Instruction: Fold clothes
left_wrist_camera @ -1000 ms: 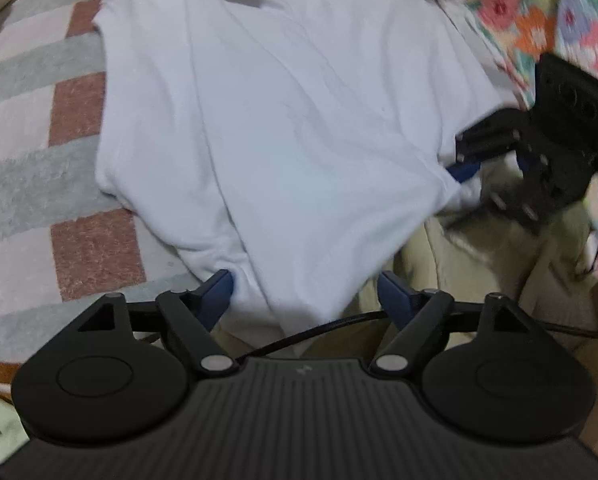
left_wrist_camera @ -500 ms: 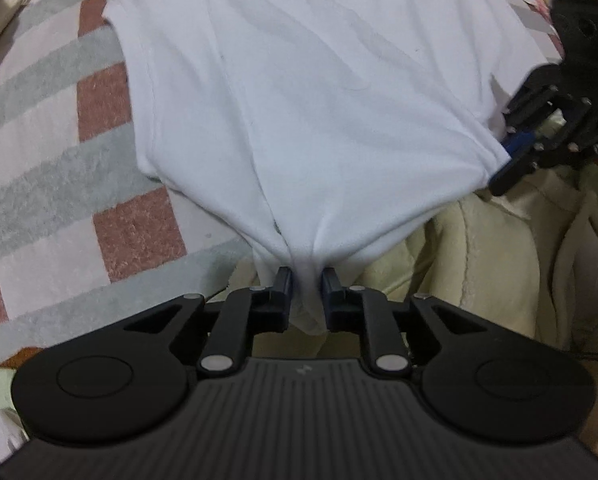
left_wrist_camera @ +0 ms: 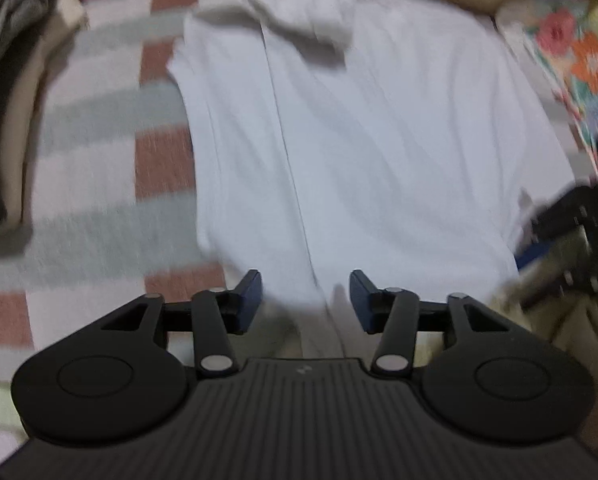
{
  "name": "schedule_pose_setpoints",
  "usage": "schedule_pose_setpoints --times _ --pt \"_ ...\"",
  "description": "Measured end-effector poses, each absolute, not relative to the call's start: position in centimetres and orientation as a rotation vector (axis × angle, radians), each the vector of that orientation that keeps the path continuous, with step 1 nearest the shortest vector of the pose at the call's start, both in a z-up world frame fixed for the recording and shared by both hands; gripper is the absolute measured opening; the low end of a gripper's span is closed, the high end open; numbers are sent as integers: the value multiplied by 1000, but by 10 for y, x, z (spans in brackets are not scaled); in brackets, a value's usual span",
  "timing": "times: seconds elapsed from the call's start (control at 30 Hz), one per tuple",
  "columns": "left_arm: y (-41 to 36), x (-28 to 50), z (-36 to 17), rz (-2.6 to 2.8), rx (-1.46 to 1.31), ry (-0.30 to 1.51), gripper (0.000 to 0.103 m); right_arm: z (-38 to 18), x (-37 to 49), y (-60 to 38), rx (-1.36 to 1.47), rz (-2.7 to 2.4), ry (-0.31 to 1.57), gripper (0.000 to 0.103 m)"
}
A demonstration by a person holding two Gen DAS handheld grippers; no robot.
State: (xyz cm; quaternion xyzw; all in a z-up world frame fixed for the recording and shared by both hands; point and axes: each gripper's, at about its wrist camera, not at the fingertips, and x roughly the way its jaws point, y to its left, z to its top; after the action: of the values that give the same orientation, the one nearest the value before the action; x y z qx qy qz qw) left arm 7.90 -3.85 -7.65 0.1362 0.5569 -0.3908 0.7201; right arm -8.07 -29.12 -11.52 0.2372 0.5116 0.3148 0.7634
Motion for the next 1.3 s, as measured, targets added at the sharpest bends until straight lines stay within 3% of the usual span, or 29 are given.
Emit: schedule_pose_setpoints --times 0.1,0.2,0.3,0.43,0.5,0.63,0.7,0.97,1.03,1.07,1.3 --pt "-50 113 -93 -829 78 1206 55 -113 -80 -326 705 574 979 63" --pt "-69 130 -110 -771 -59 1210 55 -130 -77 -371 936 391 916 65" --pt "-88 142 -111 -747 -14 1113 55 -122 -74 -384 860 350 878 65" --pt "-112 190 -103 -739 43 958 56 -97 -52 -384 514 343 840 65" --pt "-126 215 -104 -703 82 899 57 -90 -42 -384 330 382 796 60" --pt "-153 248 -120 -655 119 876 57 -84 -15 -395 172 420 758 29" --pt "-167 261 -130 -675 130 881 59 -82 -2 -401 140 415 745 21" --pt "-207 277 -171 -735 236 984 62 -85 40 -413 152 368 787 23" --pt "-204 274 -172 -764 198 980 37 -89 41 -412 153 364 794 23" --pt "-203 273 -172 -779 179 978 6 -92 42 -411 154 362 802 23" --pt "-184 210 -105 -872 151 725 6 -107 54 -415 90 325 884 30"
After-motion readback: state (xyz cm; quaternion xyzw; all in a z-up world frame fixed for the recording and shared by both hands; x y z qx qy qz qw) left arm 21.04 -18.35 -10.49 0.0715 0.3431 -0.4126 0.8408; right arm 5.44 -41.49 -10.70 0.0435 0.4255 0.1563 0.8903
